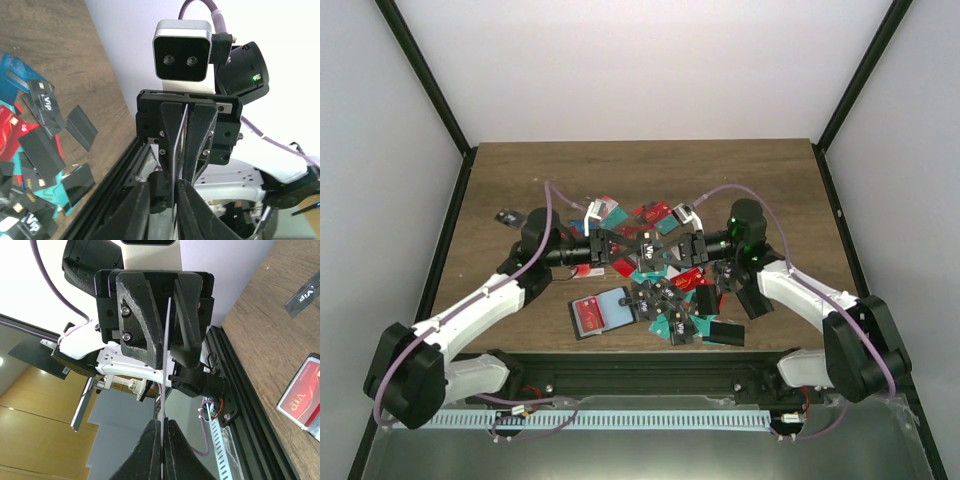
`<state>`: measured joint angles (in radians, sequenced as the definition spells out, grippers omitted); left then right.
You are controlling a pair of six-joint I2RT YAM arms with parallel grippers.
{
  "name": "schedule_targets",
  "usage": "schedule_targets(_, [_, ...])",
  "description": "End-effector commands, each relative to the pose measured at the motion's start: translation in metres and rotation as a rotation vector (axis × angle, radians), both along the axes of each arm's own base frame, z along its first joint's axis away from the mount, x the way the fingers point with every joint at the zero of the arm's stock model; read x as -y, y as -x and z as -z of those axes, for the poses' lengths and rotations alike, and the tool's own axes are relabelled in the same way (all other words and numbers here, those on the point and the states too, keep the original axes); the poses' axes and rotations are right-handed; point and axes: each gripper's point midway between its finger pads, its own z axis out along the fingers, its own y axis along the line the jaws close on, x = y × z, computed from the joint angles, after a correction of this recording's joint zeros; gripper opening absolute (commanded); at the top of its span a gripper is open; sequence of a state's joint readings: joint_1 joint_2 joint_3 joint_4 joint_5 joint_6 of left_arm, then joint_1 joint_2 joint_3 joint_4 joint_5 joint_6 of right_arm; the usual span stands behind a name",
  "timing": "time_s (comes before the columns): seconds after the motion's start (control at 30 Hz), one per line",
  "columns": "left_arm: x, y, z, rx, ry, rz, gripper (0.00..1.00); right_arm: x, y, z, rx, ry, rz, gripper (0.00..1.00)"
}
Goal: Put the credit cards into the card holder
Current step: Insert the credit card into the card holder.
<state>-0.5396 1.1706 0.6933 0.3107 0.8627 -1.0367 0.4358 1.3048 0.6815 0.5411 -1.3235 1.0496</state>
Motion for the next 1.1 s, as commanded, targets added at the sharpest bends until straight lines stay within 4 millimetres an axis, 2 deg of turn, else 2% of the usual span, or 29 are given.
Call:
schedule_targets(0.0, [0.005,0.002,-0.009,0.033,0.042,0.029,0.13,-0.005,0.002,-0.019,0.065,-0.032,-0.042,0.01])
schedule_targets(0.1, [0.007,0.002,-0.009,0.031,0.047,0.034,0.05,-0.006,0.001,-0.018,0.063,-0.030,-0.041,0.01])
schedule_targets(0.27, [0.007,0.001,-0.002,0.010,0.033,0.030,0.04,-0.008,-0.001,-0.011,0.046,-0.015,-0.032,0.01])
schedule_targets(0.37, [0.004,0.002,0.004,0.001,0.007,0.014,0.04,-0.010,-0.005,-0.005,0.031,0.007,-0.022,0.07])
schedule_targets(0.4, [0.001,0.001,0.007,0.000,-0.011,-0.002,0.04,-0.011,-0.006,-0.003,0.026,0.014,-0.017,0.13])
schedule_targets(0.53, [-0.017,-0.001,0.034,-0.049,-0.128,-0.072,0.04,-0.012,-0.013,0.012,0.002,0.066,0.028,0.60])
schedule_targets(0.6, [-0.034,0.003,0.056,-0.106,-0.210,-0.116,0.04,-0.013,-0.018,0.022,-0.008,0.106,0.050,0.66])
schedule_targets(0.73, [-0.067,0.017,0.087,-0.159,-0.321,-0.186,0.04,-0.017,-0.023,0.043,-0.025,0.175,0.072,0.68])
schedule_targets(0.87, [-0.090,0.037,0.121,-0.233,-0.433,-0.210,0.04,-0.032,-0.020,0.066,-0.039,0.256,0.054,0.66])
schedule_targets(0.93, [-0.099,0.046,0.139,-0.275,-0.476,-0.217,0.04,-0.041,-0.017,0.078,-0.051,0.298,0.036,0.64])
schedule_targets(1.07, [-0.106,0.055,0.153,-0.329,-0.493,-0.224,0.04,-0.060,-0.008,0.098,-0.069,0.360,-0.008,0.62])
